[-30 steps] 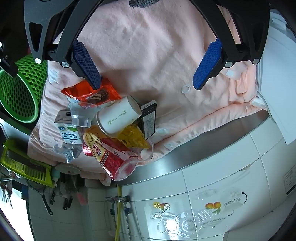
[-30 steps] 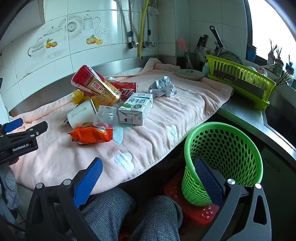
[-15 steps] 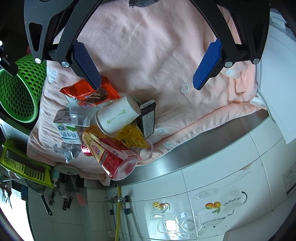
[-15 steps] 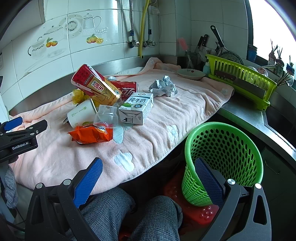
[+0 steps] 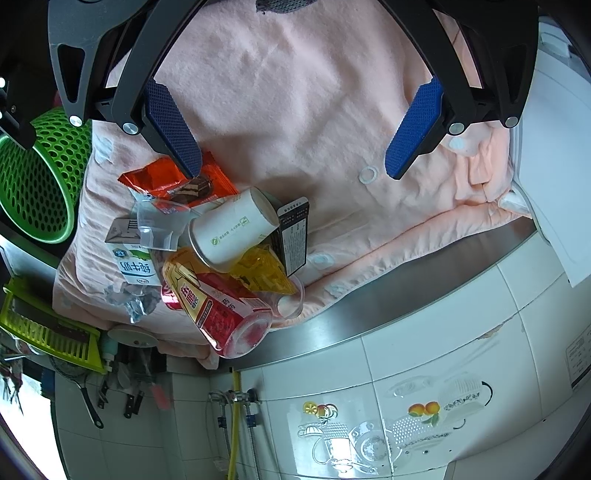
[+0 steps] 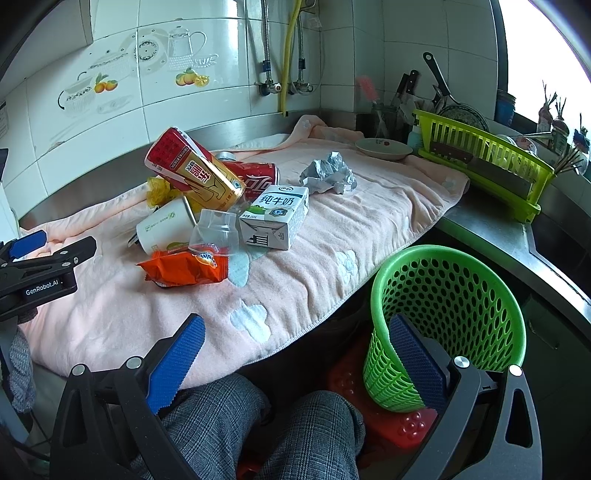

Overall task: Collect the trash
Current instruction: 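Move both tools toward the trash pile on the pink towel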

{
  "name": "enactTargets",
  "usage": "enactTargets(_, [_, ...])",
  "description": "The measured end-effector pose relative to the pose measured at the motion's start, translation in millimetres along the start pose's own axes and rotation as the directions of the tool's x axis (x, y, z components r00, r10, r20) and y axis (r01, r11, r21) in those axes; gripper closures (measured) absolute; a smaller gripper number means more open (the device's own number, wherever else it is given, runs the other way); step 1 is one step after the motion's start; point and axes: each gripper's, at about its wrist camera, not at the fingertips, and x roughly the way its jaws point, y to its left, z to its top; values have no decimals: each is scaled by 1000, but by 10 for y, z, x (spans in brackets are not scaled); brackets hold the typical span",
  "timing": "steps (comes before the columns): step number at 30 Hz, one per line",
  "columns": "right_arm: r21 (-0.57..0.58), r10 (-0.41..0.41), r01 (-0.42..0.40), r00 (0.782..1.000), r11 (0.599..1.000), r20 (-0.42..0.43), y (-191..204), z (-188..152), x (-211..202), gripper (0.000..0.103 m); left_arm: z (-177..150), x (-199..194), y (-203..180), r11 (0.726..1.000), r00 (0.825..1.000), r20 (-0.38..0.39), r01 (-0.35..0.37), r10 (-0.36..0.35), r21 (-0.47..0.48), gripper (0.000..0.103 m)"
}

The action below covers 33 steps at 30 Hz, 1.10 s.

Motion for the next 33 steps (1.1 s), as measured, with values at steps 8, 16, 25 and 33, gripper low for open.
enactTargets(8, [-6,0,0,1000,1000,4,9,30,-17,6,33,-1,22,1000,1000,4,-3,3,0,5])
enactTargets(16, [-4,-1,1,1000,1000,3,-3,36,-29,6,48,0,19,1000,1000,7,-7,7,1,5])
enactTargets(25, [0,0,0,1000,1000,1,-21,54,-14,6,65,12,25,1000,1000,8,-9,9,2,5])
enactTargets(33, [1,0,0,1000,1000,1,-19,55,-11,6,69,26,42,1000,1000,8,-12,12,-3,5])
